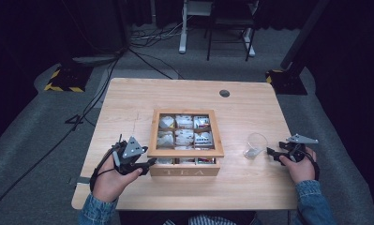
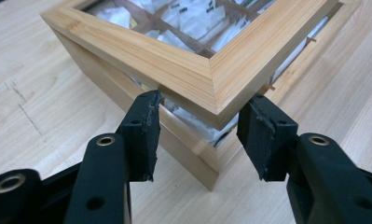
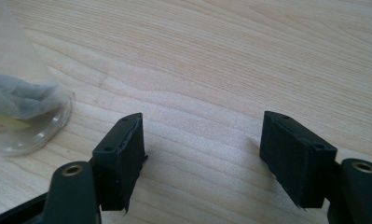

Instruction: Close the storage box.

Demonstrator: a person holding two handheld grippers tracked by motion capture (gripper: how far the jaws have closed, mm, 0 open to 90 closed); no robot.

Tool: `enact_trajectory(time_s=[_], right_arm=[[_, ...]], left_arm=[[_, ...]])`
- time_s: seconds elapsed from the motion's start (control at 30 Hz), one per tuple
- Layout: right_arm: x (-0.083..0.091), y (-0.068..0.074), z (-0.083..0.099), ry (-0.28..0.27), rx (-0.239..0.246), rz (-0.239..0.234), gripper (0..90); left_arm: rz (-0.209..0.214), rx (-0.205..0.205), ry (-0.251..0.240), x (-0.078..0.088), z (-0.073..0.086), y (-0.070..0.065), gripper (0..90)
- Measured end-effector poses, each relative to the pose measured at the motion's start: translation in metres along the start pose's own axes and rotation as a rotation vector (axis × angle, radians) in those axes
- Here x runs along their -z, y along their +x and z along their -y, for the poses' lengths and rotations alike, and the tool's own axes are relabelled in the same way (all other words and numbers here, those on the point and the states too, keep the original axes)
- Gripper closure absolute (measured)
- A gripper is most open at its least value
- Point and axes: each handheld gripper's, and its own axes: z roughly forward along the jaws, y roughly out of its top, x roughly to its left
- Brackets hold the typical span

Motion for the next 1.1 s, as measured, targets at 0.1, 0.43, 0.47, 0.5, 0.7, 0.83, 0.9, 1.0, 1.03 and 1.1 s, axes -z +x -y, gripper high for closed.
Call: enact_trajectory(time_s=[0.1,0.43,0.47,0.5,0.7,0.83,0.9,1.0,1.03,1.1], right_arm=[[0.0,0.0,0.0,0.0,0.0,0.0,31.2],[0.0,0.0,0.0,-0.001,-0.004,-0.001,31.1],[0.0,0.0,0.0,-0.002,-0.004,-0.001,31.1],[0.0,0.0,0.0,-0.001,-0.003,-0.001,31.1],[0.0,0.0,0.0,-0.001,-0.003,-0.002,31.1],[0.0,0.0,0.0,-0.001,-0.003,-0.001,31.2],[0.0,0.0,0.0,-0.001,-0.003,-0.001,31.2],[0.0,0.0,0.0,-0.001,-0.007,0.002,31.1],[-0.001,0.001,0.0,0.0,-0.003,0.005,30.3],[0.0,0.001,0.0,0.002,0.009,0.002,29.7]], left_arm=[[0.005,-0.001,0.017,-0.001,0.001,0.0,49.6],[0.018,-0.014,0.06,-0.005,0.002,0.0,49.5],[0.02,-0.017,0.067,-0.005,0.002,0.0,49.6],[0.023,-0.017,0.073,-0.006,0.002,0.0,49.5],[0.031,-0.02,0.094,-0.008,0.002,0.0,49.3],[0.039,-0.022,0.105,-0.009,0.003,0.001,49.2],[0.041,-0.017,0.11,-0.01,0.004,0.0,49.2],[0.044,-0.019,0.12,-0.011,0.006,-0.001,49.1],[0.044,-0.018,0.122,-0.012,0.007,-0.001,49.1],[0.042,-0.017,0.123,-0.012,0.008,-0.002,49.1]])
